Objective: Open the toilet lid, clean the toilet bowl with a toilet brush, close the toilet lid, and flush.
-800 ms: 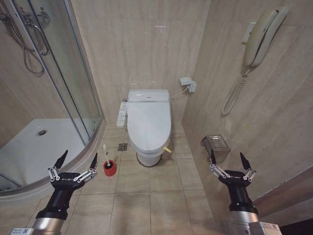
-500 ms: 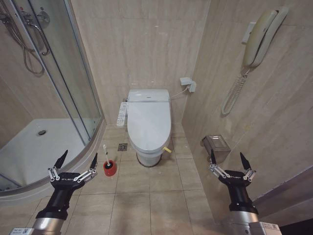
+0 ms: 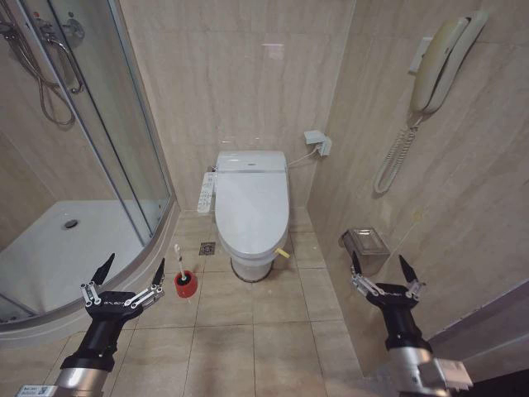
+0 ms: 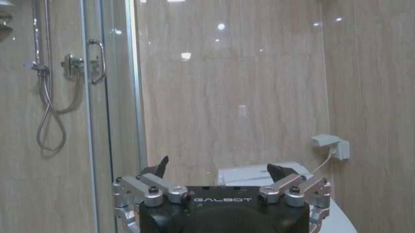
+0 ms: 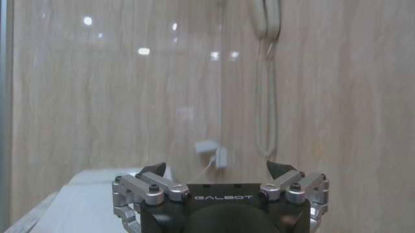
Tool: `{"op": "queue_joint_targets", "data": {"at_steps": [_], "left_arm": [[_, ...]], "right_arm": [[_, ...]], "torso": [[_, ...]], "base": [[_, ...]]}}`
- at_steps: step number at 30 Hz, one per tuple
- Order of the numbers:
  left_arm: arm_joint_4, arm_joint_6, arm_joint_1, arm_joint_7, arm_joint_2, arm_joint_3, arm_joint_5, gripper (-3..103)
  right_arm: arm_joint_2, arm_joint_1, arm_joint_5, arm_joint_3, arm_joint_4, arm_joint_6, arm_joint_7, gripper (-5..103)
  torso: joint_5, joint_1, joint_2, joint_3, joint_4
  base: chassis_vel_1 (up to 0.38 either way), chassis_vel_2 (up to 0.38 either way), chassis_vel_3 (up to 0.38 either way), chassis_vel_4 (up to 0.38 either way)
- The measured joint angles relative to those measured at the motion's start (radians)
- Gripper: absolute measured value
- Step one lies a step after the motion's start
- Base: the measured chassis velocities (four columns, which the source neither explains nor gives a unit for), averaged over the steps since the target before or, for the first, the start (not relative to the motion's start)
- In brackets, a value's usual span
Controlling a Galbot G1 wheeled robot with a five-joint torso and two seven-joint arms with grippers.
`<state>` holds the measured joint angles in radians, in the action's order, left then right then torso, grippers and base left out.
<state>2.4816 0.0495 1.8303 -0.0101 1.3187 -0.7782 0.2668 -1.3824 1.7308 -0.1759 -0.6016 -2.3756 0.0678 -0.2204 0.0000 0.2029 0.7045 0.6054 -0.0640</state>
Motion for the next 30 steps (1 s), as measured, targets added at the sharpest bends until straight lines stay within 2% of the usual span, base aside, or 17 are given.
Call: {"op": "queue_joint_targets", "data": {"at_steps": [1,2,6,7,9,10,12,14,15,18,21,26,28,30], "left_arm": [[0.000,0.000,0.000,0.000,0.000,0.000,0.000,100],[0.000,0.000,0.000,0.000,0.000,0.000,0.000,100],[0.000,0.000,0.000,0.000,0.000,0.000,0.000,100],[0.000,0.000,0.000,0.000,0.000,0.000,0.000,100],[0.000,0.000,0.000,0.000,0.000,0.000,0.000,100],[0.000,0.000,0.000,0.000,0.000,0.000,0.000,100],[0.000,0.000,0.000,0.000,0.000,0.000,0.000,100],[0.000,0.000,0.000,0.000,0.000,0.000,0.000,100],[0.000,0.000,0.000,0.000,0.000,0.000,0.000,100],[0.000,0.000,0.000,0.000,0.000,0.000,0.000,100],[0.000,0.000,0.000,0.000,0.000,0.000,0.000,100],[0.000,0.000,0.000,0.000,0.000,0.000,0.000,100],[0.000,0.000,0.000,0.000,0.000,0.000,0.000,100],[0.000,0.000,0.000,0.000,0.000,0.000,0.000,100]], "right_arm": [[0.008,-0.016,-0.025,-0.008,0.003,-0.038,0.013,100],[0.008,-0.016,-0.025,-0.008,0.003,-0.038,0.013,100],[0.039,-0.079,-0.115,-0.036,0.012,-0.179,0.061,100],[0.039,-0.079,-0.115,-0.036,0.012,-0.179,0.061,100],[0.053,-0.106,-0.154,-0.049,0.016,-0.241,0.082,100],[0.053,-0.106,-0.154,-0.049,0.016,-0.241,0.082,100],[0.070,-0.143,-0.207,-0.066,0.021,-0.322,0.110,100],[0.075,-0.154,-0.223,-0.071,0.023,-0.346,0.118,100],[0.087,-0.176,-0.255,-0.081,0.026,-0.397,0.135,100],[0.104,-0.212,-0.307,-0.097,0.031,-0.477,0.162,100],[0.110,-0.224,-0.326,-0.103,0.033,-0.508,0.173,100],[0.111,-0.228,-0.329,-0.103,0.035,-0.512,0.177,100],[0.103,-0.230,-0.323,-0.083,0.045,-0.473,0.190,100],[0.088,-0.233,-0.298,-0.043,0.064,-0.388,0.213,100]], "torso": [[0.0000,0.000,0.000,0.000,0.0001],[0.0000,0.000,0.000,0.000,0.0001],[0.0000,0.000,0.000,0.000,0.0001],[0.0000,0.000,0.000,0.000,0.0001],[0.0000,0.000,0.000,0.000,0.0000],[0.0000,0.000,0.000,0.000,0.0000],[0.0000,0.000,0.000,0.000,0.0000],[0.0000,0.000,0.000,0.000,0.0000],[0.0001,0.000,0.000,0.000,0.0000],[0.0001,0.000,0.000,0.000,0.0001],[0.0001,0.000,0.000,0.000,0.0001],[0.0000,0.000,0.000,0.000,-0.0001],[0.0000,0.000,0.000,0.000,-0.0001],[-0.0001,0.000,0.000,0.000,-0.0001]], "base": [[0.000,0.000,0.000,0.000],[0.000,0.000,0.000,0.000],[0.000,0.000,0.000,0.000],[0.000,0.000,0.000,0.000],[0.000,0.000,0.000,0.000],[0.000,0.000,0.000,0.000],[0.000,0.000,0.000,0.000],[0.000,0.000,0.000,0.000],[0.000,0.000,0.000,0.000],[0.000,0.000,0.000,0.000],[0.000,0.000,0.000,0.000],[0.000,0.000,0.000,0.000],[0.000,0.000,0.000,0.000],[0.000,0.000,0.000,0.000]]}}
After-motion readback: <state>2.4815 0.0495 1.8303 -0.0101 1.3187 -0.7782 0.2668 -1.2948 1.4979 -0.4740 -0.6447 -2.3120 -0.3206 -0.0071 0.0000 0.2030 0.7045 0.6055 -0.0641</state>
